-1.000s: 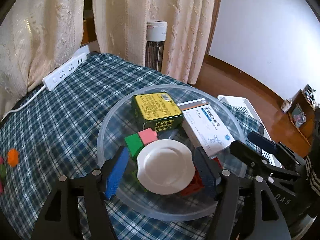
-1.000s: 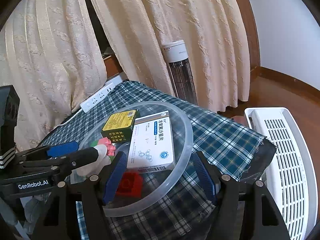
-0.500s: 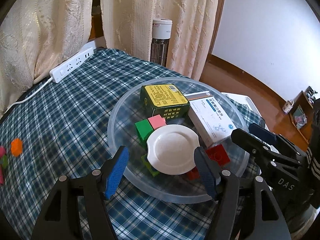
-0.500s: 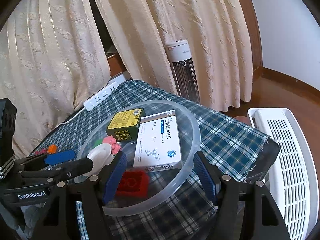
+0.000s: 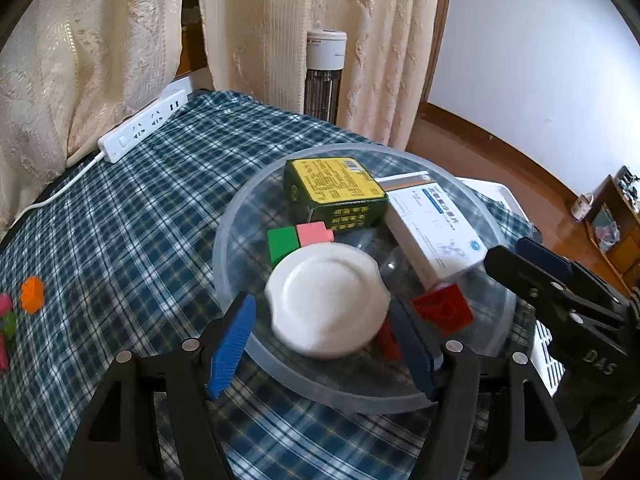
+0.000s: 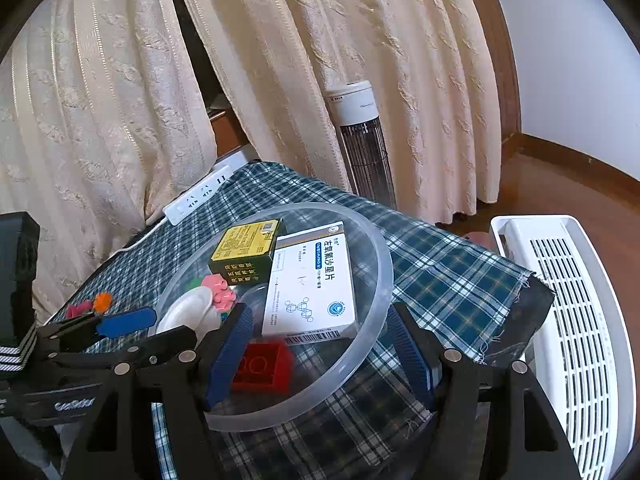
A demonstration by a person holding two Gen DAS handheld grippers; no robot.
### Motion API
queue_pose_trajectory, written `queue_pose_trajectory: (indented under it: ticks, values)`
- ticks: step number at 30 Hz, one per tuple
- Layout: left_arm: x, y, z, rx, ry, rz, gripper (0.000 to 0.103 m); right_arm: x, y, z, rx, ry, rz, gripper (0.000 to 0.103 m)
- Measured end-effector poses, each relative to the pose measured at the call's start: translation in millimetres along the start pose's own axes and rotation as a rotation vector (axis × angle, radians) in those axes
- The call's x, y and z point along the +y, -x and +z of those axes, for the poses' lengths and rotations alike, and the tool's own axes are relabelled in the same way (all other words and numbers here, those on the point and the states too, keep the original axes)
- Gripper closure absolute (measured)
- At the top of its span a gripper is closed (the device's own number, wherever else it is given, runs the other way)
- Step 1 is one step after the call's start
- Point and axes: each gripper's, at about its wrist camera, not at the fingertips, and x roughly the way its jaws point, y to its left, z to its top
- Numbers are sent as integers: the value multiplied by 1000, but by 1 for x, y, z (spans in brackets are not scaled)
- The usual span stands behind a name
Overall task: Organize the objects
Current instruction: 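Open left tool to release the saucer in the bowl and lift away, then move both tools back from the bowl toward the pink foam and orange brick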
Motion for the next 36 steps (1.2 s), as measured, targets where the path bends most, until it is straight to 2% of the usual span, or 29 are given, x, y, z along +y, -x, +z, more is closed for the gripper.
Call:
queue_pose_trajectory:
  ticks: [2, 14, 21, 36]
  values:
    - [3, -1, 2, -8, -5, 35, 31, 0, 0, 0, 0, 0, 0, 30]
    - [17, 0, 1, -12, 23, 34, 30, 4, 2, 1, -5, 1, 3, 27]
    - [28, 15, -4, -29, 65, 36, 30, 13, 4, 1, -6, 17, 9, 27]
    - [80, 47, -27, -64, 175, 99, 30, 56, 10, 0, -14, 75, 43, 21]
